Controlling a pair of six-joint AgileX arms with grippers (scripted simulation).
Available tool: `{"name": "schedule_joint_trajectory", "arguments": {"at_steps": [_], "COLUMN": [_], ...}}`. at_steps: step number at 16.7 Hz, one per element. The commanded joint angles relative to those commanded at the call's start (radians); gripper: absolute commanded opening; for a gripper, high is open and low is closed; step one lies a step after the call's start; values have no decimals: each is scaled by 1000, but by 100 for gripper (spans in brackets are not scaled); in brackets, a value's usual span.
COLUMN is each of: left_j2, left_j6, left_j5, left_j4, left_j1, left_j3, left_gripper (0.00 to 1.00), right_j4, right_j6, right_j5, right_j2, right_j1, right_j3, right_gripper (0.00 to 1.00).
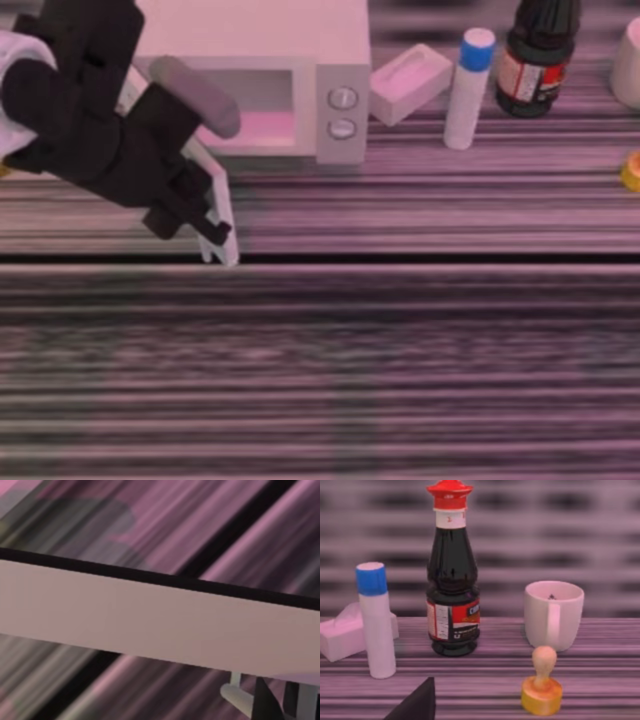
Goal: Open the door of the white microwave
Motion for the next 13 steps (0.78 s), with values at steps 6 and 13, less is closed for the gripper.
{"name": "schedule_joint_trajectory", "arguments": {"at_steps": [6,13], "left_j2": [-19,-23], "left_j6": [147,170], "left_j5": [69,81], "left_j4": [-43,-49], "left_j1": [65,75], "left_j3": [-14,-16], "left_gripper": [0,0], "right_j4": [0,0], "right_j6": [0,0], "right_j5": [0,0], "right_j2": [0,0], "right_j1": [0,0], "right_j3": [0,0], "right_gripper": [100,100]}}
